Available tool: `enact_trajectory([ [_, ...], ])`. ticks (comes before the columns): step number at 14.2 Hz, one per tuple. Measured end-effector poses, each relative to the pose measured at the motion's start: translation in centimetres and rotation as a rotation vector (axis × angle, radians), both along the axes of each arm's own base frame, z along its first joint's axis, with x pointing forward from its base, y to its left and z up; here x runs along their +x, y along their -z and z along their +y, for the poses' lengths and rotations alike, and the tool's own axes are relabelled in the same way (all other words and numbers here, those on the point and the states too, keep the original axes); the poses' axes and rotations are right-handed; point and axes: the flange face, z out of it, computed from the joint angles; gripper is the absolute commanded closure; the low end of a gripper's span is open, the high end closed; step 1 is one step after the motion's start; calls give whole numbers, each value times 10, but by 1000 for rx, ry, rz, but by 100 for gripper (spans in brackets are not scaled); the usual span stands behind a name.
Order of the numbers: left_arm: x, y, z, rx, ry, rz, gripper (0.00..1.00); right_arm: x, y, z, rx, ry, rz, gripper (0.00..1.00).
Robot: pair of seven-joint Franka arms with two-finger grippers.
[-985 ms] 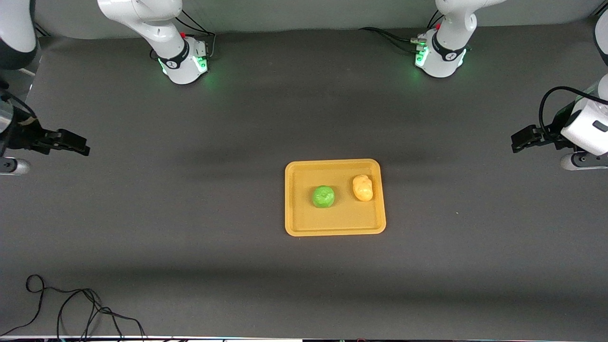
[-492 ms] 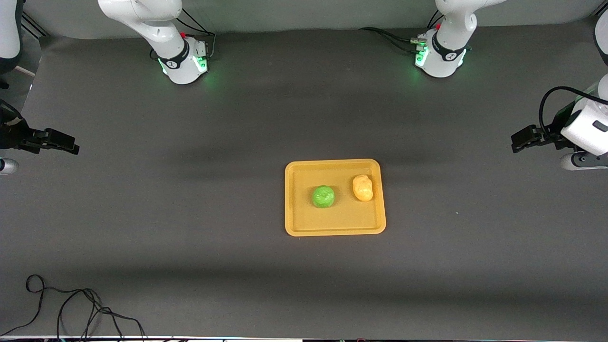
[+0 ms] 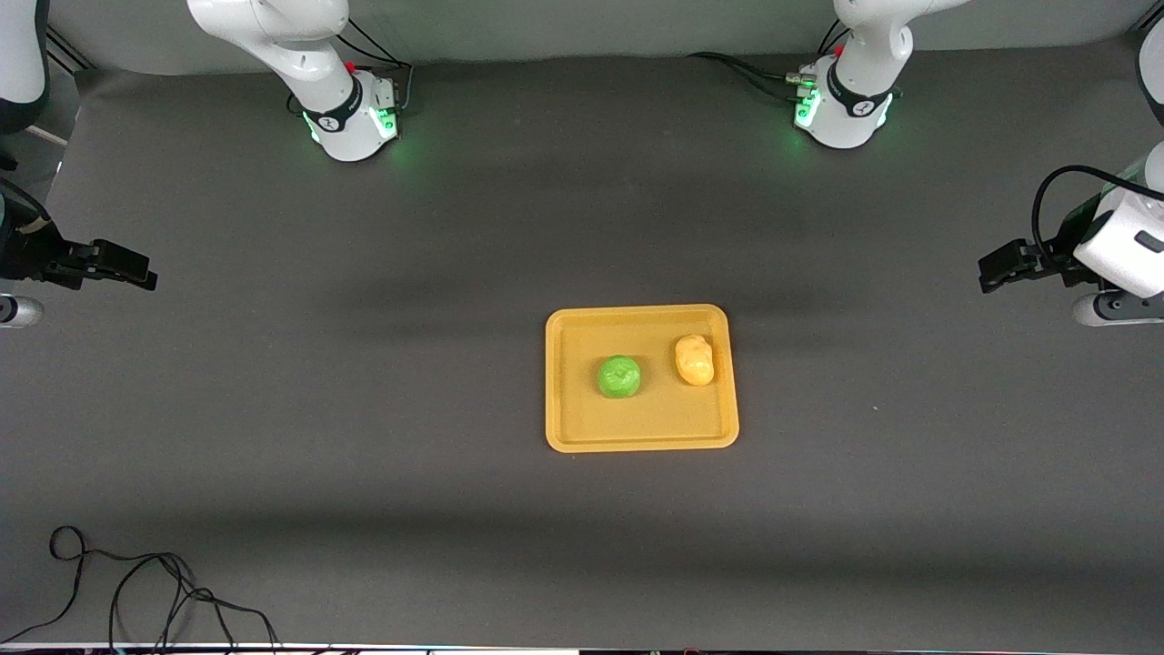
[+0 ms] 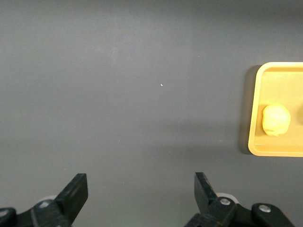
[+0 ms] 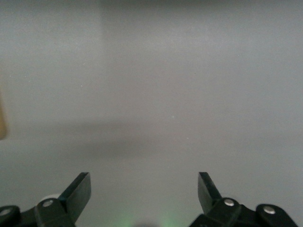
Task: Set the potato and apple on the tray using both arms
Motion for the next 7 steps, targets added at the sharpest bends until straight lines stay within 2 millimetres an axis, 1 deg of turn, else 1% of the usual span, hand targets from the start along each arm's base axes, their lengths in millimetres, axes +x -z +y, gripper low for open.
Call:
enact_trajectory([
  [7,0,0,0,0,0,0,0,-7,-5,5,23,-1,19,0],
])
